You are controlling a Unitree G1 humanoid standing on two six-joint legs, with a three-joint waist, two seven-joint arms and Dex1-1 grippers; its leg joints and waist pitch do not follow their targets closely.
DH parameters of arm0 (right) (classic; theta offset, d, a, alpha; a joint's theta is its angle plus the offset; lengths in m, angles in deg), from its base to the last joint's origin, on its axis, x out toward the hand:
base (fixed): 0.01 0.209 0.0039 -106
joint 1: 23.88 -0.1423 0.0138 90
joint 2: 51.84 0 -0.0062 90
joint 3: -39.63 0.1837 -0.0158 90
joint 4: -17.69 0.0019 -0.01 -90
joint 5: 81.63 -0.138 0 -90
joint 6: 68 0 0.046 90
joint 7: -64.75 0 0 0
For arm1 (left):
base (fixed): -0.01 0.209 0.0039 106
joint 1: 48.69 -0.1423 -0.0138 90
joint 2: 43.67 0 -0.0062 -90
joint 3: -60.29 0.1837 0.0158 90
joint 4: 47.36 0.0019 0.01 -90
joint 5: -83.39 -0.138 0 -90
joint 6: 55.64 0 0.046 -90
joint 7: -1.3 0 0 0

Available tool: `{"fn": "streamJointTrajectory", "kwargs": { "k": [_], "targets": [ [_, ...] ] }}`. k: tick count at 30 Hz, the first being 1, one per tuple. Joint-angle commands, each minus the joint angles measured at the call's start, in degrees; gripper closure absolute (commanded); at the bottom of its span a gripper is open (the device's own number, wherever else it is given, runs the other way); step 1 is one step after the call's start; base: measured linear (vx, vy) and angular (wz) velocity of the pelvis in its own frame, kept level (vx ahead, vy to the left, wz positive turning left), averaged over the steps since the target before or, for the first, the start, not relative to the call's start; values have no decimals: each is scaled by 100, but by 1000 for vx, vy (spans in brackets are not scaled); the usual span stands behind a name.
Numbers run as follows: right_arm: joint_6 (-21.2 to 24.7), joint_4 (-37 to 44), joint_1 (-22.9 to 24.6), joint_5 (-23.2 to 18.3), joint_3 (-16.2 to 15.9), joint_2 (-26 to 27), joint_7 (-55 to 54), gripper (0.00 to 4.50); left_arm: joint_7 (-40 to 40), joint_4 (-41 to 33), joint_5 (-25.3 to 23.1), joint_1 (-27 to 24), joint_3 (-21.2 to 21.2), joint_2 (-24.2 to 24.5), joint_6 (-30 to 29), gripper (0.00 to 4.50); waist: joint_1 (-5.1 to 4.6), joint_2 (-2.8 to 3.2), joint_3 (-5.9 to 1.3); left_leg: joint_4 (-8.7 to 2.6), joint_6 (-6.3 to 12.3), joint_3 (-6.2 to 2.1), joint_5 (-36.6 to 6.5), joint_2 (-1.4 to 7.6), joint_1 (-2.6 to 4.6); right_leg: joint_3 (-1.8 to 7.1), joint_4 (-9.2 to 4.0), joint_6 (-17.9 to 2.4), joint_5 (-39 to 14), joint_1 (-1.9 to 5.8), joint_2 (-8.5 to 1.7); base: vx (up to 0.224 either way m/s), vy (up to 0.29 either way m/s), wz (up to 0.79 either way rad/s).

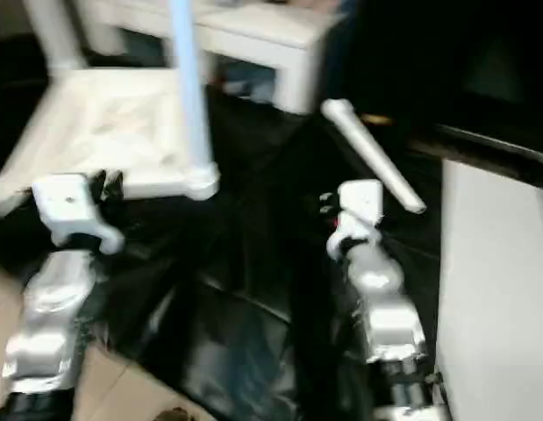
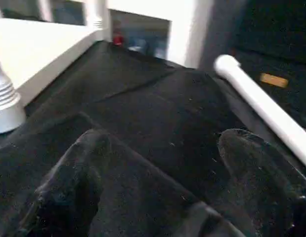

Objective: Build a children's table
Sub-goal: Move to table

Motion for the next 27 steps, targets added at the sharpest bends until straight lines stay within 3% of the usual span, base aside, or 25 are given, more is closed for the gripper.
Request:
{"fn": "streamJointTrajectory", "kwargs": {
  "k": [1,2,3,4,5,6,7,8,9,10,11,12,13,14,15,17,18,19,22,23,24,25,26,27],
  "targets": [
    [63,-20,-81,49,-28,9,-9,67,93,108,-35,22,-56,24,19,341,87,228,-470,-850,629,-242,-154,612,17,233,-890,-404,-363,604,-865,8,-248,84],
    [61,-34,-89,58,-35,14,-15,67,113,123,-59,25,-63,35,23,341,-152,407,-624,-1332,1887,-1488,1544,1985,1007,317,451,299,-430,-385,-445,27,-274,71],
    [52,-45,-95,79,-50,21,-31,67,138,139,-61,29,-81,40,44,341,-272,276,-608,-1274,2507,-1660,2828,2074,1097,568,802,324,-791,-794,-466,27,-274,71],
    [57,-50,-89,-28,19,90,-40,67,143,146,-4,34,-120,22,5,341,-181,312,-549,-1020,2784,-1244,4680,1941,1107,1044,1030,267,-710,-1246,-635,21,-250,43],
    [80,-43,-83,-127,80,142,-52,67,127,143,-32,37,-112,53,-84,341,-110,290,-471,-1031,2637,-762,5056,1362,701,1255,952,538,180,-1155,-545,-40,-230,19],
    [107,-31,-75,-173,101,163,-53,67,102,145,-71,37,-88,89,-112,341,-62,228,-486,-1012,2592,-488,4738,977,532,1286,667,634,667,-1003,-444,-40,-230,19],
    [120,0,-55,-204,107,168,-43,67,-9,139,-116,29,-14,159,-132,341,-34,-39,-471,-969,2181,-50,3059,262,195,1336,-10,448,1474,-614,-321,-68,-234,2],
    [95,30,-32,-236,131,185,-25,67,-106,133,-104,22,47,201,-137,341,78,-341,-497,-411,1491,111,966,-243,-81,1645,-461,189,684,-319,-747,-66,-247,-3],
    [95,30,-32,-236,131,185,-25,67,-106,133,-104,22,47,201,-137,341,260,-279,-465,-493,897,-21,502,-111,-118,1730,-591,434,138,-220,-1040,-66,-247,-3],
    [113,62,-19,-395,232,250,3,50,-147,131,-148,26,100,247,-176,333,306,-300,-466,-744,10,-80,358,101,-31,1779,-554,1289,-544,-256,-1056,-84,-275,-19],
    [113,62,-19,-395,232,250,3,40,-147,131,-148,26,100,247,-176,328,253,-209,-446,-1030,-481,-118,450,158,-76,1622,-502,1931,-997,-185,-867,-100,-230,-20],
    [87,103,-13,-569,371,311,9,34,-251,129,-142,40,166,286,-188,328,227,-160,-420,-1106,-637,-109,308,176,-32,1566,-537,2054,-1227,-252,-777,-100,-230,-20],
    [81,124,-15,-686,462,335,27,31,-332,127,-137,52,218,320,-218,328,151,-126,-402,-1173,-792,-47,-17,158,13,1531,-628,2109,-1840,-310,-677,-105,-159,-8],
    [69,131,-12,-687,482,330,11,9,-378,129,-99,51,231,323,-236,328,89,-43,-378,-1246,-942,-10,-330,192,52,1492,-689,1864,-2419,-375,-612,-111,-94,-2],
    [51,143,-6,-685,516,322,-21,9,-459,134,-27,49,252,329,-276,328,47,-69,-365,-1270,-1003,6,-470,205,41,1466,-720,1738,-2639,-387,-569,-111,-94,-2],
    [55,152,-5,-683,545,299,-33,9,-496,148,13,49,258,325,-271,328,-69,-16,-312,-1333,-1114,25,-1155,228,94,1296,-783,1272,-3231,-479,-455,-88,-14,0],
    [52,149,-8,-685,553,296,-35,9,-500,148,15,51,260,329,-281,328,-101,10,-303,-1359,-1131,7,-1340,239,109,1245,-795,1183,-3292,-479,-434,-118,20,-4],
    [26,117,-31,-681,602,266,-61,9,-555,148,35,68,278,364,-339,328,-151,62,-307,-1436,-1134,-41,-1608,278,118,1169,-805,1016,-3083,-421,-411,-104,56,-9],
    [-46,13,-97,-680,738,181,-120,9,-735,125,52,92,353,460,-426,328,-278,247,-245,-1654,-971,-158,-2755,472,311,976,-865,587,-2249,-355,-352,-103,93,-7],
    [-46,11,-98,-681,740,181,-120,9,-736,124,52,92,354,461,-426,328,-275,328,-187,-1978,-755,-234,-3551,702,232,910,-586,364,-1274,-83,-333,-130,51,-8],
    [-61,-7,-108,-678,761,166,-129,9,-751,116,59,93,359,467,-438,328,-243,331,-128,-2169,-695,-210,-3903,820,139,909,-278,318,-975,6,-320,-130,51,-8],
    [-89,-45,-128,-672,802,136,-147,9,-782,100,73,94,368,478,-462,328,61,350,-83,-2447,-583,-23,-4388,969,-104,1025,449,361,-427,161,-343,-136,-7,9],
    [-130,-119,-167,-699,885,96,-169,9,-796,90,78,109,355,488,-482,328,177,222,-92,-2435,-492,90,-4183,982,-87,1232,619,528,-772,141,-343,-67,-81,22],
    [-215,-315,-253,-712,1038,-4,-240,9,-817,85,94,135,330,510,-578,328,92,-212,-127,-1120,-832,326,-2551,413,627,1531,-713,1148,-4452,-764,-478,-67,-81,22]
  ]
}}
